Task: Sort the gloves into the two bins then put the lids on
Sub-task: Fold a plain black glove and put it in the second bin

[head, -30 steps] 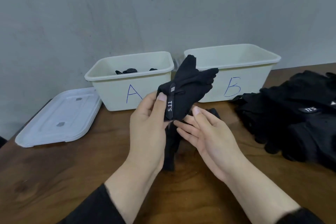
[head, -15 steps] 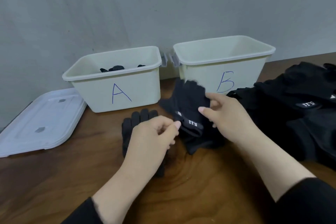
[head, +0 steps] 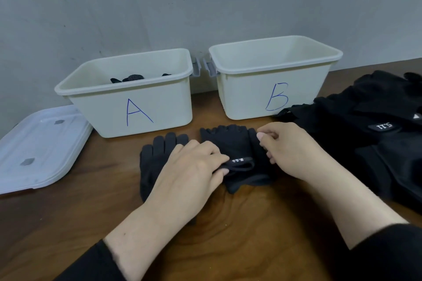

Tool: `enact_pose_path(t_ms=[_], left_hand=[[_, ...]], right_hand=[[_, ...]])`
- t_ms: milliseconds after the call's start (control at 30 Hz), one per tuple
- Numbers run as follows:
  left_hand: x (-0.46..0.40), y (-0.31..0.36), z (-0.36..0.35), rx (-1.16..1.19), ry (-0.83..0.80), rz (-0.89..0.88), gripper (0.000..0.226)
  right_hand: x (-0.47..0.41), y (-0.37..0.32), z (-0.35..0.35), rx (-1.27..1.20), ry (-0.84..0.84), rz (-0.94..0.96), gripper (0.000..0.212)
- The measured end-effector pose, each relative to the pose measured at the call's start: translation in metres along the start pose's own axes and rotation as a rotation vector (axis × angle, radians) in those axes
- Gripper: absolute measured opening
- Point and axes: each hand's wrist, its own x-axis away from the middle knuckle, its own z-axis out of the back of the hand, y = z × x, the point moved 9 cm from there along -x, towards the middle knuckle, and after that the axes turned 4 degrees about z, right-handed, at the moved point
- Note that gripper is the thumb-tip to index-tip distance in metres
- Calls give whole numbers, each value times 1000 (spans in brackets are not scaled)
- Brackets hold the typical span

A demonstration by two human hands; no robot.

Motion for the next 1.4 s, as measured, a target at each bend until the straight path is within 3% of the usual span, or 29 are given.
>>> enact_pose_path(t_ms=[200,400,500,633,700,800,900,967,1000,1067,1167,1300,1400], left_hand=[[-2,8,22,197,223,41,24],[10,37,-6,123,69,-148,39],[11,37,-10,119,-30,-151,44],[16,36,-17,57,-175,-179,50],[17,36,-18,45,-207,-176,51],[17,34,-12,89,-160,-181,47],[12,10,21,319,125,-16,28],[10,-26,38,555,318,238,14],[9,-43,38,674,327,369,20],[5,-63,20,931,191,556,49],[1,-57,-3,1339,-72,612,75],[-1,-39,-9,1568,-206,582,32],[-1,-46,-11,1655,-139,669,29]], right_hand=[[-1,2,1,24,19,-10,32],[-1,4,3,-69,34,-60,34],[5,1,2,-50,3,-74,33],[13,-8,-2,41,-84,-61,47],[17,-18,-11,54,-128,-20,43],[18,-23,-21,19,-127,16,58],[18,-34,-15,-280,-31,103,54],[19,-40,-5,-447,9,153,59],[20,-43,-1,-499,16,173,62],[20,-46,1,-580,7,223,64],[22,-51,-2,-641,-30,269,63],[24,-55,-7,-684,-73,274,59],[20,-49,-6,-725,-39,224,52]])
